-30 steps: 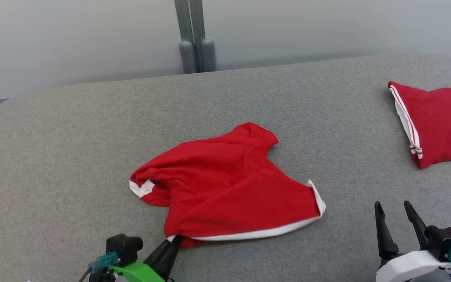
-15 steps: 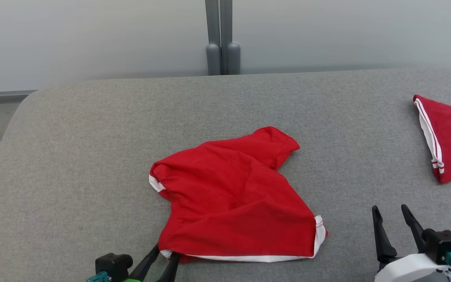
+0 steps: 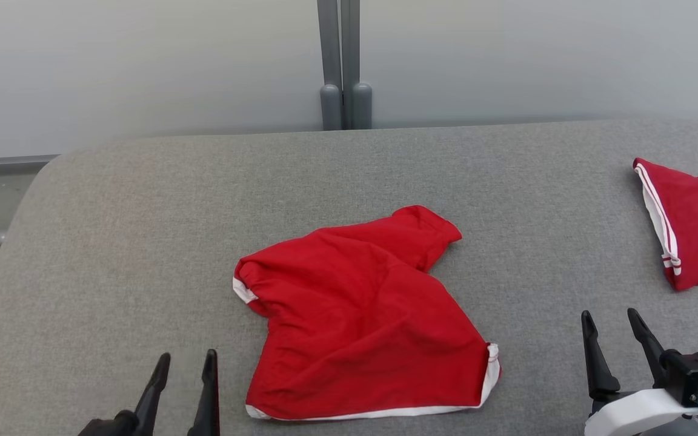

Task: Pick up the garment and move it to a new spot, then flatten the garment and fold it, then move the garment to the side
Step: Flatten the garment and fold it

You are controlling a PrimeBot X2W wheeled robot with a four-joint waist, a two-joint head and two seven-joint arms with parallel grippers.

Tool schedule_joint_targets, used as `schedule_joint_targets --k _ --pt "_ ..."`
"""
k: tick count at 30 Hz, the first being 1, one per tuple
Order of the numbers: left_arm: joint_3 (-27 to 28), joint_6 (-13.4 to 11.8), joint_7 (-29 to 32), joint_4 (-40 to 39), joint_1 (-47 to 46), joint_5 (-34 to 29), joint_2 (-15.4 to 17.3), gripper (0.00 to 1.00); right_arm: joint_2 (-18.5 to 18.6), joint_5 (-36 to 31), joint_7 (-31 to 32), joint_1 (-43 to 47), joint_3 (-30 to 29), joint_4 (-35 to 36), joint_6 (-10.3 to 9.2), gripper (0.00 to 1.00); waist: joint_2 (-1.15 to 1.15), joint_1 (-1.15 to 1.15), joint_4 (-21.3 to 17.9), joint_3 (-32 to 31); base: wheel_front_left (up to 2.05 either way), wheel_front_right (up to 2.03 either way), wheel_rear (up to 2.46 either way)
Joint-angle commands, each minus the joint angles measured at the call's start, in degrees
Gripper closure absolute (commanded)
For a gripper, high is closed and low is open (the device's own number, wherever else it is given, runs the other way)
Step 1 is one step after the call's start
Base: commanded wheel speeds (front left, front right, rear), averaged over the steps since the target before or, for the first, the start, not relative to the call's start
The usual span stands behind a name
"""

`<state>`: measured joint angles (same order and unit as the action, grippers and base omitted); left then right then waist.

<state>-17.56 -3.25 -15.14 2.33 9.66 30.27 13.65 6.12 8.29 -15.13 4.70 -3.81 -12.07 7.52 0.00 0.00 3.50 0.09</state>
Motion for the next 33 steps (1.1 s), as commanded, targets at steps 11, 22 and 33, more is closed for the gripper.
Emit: schedule_joint_targets --k 11,22,33 --pt "14.65 7.57 0.02 -2.51 5.29 -13.69 -8.81 0.0 -0.2 -1.44 0.0 1.01 0.3 1.49 -0.06 0.0 0.0 0.0 -0.38 -0.83 0.0 0.0 0.0" --pt "17.11 10.66 0.02 0.02 4.6 -16.31 -10.67 0.0 -0.12 -2.1 0.0 1.38 0.78 1.07 -0.06 0.0 0.0 0.0 -0.81 -1.23 0.0 0.0 0.0" --pt "13.77 10.79 0.02 2.32 3.64 -15.36 -9.84 0.0 -0.71 -2.42 0.0 1.0 1.33 1.24 -0.06 0.0 0.0 0.0 -1.1 -1.28 0.0 0.0 0.0"
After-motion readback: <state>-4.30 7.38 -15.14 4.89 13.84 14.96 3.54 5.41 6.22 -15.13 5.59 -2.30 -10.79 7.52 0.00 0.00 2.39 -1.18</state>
